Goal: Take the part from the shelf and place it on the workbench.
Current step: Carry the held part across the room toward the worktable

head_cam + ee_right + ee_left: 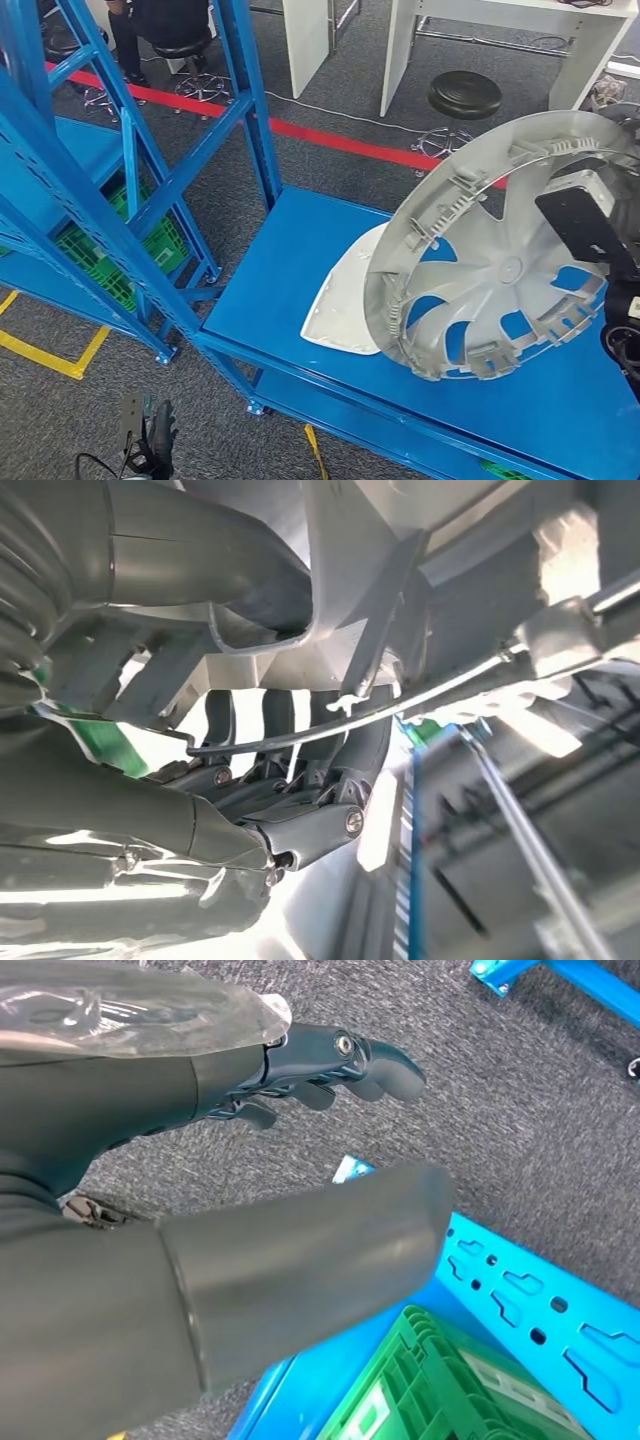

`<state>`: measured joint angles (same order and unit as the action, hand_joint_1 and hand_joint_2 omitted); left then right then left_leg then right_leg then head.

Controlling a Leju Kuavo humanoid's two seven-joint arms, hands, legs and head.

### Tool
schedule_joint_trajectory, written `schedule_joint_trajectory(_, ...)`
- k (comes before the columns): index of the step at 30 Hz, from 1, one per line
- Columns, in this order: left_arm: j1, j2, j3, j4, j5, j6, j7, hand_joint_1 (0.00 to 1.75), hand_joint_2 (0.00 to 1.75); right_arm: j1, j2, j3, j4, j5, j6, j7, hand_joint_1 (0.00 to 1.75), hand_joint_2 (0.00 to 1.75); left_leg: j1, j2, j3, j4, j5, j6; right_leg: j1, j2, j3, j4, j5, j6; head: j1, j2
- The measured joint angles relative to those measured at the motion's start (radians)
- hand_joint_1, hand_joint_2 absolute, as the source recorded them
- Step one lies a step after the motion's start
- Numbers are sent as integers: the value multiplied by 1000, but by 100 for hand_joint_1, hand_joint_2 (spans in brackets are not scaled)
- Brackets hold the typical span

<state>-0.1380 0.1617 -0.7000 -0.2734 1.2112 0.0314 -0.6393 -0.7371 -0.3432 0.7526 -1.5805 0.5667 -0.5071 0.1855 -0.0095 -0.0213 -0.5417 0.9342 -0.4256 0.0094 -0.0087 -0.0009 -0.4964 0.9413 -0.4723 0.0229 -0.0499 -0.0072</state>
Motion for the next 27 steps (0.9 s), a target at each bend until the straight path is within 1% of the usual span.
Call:
schedule_joint_trajectory(6, 3, 1, 0, 0, -15, -19, -1, 0, 0, 35, 1, -19, -143, -149, 16, -23, 175, 175, 0, 1, 0, 0, 0, 0, 0, 1, -1, 0, 0, 0, 0, 0)
schedule_joint_trajectory(11, 3, 2, 0, 0, -22, -29, 0, 0, 0, 52, 1, -33, -261, -375, 66, -93, 175, 175, 0, 2, 0, 0, 0, 0, 0, 1, -1, 0, 0, 0, 0, 0)
schedule_joint_trajectory(13, 3, 2, 0, 0, -25, -32, 0, 0, 0, 59, 1, -39, -305, -437, 79, -113, 175, 175, 0, 2, 0, 0, 0, 0, 0, 1, -1, 0, 0, 0, 0, 0)
schedule_joint_trajectory(17, 2, 2, 0, 0, -31, -39, 1, 0, 0, 73, 1, -53, -363, -474, 102, -130, 175, 175, 0, 2, 0, 0, 0, 0, 0, 1, -1, 0, 0, 0, 0, 0)
schedule_joint_trajectory(27, -3, 2, 0, 0, -42, -41, 2, 0, 0, 95, 1, -84, -437, -481, 122, -135, 175, 175, 0, 2, 0, 0, 0, 0, 0, 1, -1, 0, 0, 0, 0, 0)
